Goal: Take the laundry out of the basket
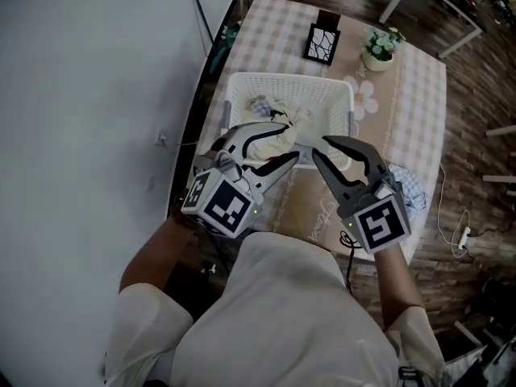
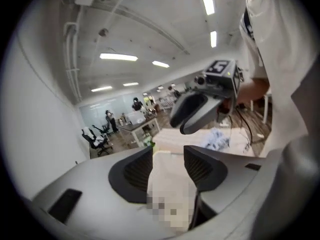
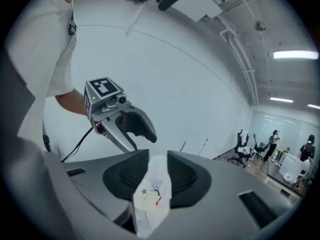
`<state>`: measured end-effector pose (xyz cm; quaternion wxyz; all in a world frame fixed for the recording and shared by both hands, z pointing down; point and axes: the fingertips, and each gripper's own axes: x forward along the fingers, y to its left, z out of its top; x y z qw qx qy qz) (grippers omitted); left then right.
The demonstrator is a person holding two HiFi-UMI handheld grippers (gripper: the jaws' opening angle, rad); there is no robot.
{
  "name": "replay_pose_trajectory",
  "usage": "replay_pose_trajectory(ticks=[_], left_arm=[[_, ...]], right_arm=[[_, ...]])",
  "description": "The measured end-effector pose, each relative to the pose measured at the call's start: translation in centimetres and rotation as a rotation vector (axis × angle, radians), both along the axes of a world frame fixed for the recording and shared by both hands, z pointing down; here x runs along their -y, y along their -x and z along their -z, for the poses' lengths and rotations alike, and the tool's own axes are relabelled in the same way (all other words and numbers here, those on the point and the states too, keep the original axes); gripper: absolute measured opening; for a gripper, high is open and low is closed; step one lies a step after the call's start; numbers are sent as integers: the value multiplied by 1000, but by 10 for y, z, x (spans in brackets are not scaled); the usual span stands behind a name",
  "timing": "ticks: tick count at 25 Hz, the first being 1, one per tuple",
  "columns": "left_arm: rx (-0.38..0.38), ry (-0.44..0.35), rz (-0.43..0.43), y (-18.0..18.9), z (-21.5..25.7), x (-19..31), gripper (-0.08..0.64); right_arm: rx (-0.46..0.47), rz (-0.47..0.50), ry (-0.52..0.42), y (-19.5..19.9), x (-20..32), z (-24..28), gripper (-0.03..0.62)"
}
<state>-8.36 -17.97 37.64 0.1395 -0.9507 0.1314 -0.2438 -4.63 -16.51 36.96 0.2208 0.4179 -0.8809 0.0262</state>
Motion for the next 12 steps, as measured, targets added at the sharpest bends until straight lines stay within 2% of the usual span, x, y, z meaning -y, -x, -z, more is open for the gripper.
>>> replay_pose_trajectory(ticks=[1, 2, 3, 4, 7, 8, 10, 12], left_arm=[[112, -1, -37, 2, -23, 10, 225], [206, -4, -68, 4, -45, 21, 227], [288, 1, -93, 7, -66, 30, 227], [360, 12, -118, 10, -88, 39, 227], [560, 48, -208, 16, -150, 62, 230], [627, 50, -241, 18, -171, 69, 232], [751, 57, -293, 21, -210, 79, 264], [839, 77, -321, 21, -244, 85, 307]], right_arm=[[-37, 45, -4, 6, 14, -12, 171], [-88, 99, -12, 11, 26, -26, 205], [-141, 146, 0, 16, 37, -42, 210], [-190, 186, 35, 20, 45, -62, 216], [-340, 289, 175, 27, 68, -125, 294], [-390, 319, 218, 29, 76, -146, 361], [-466, 372, 297, 33, 87, -183, 370], [-515, 416, 364, 38, 95, -215, 370]])
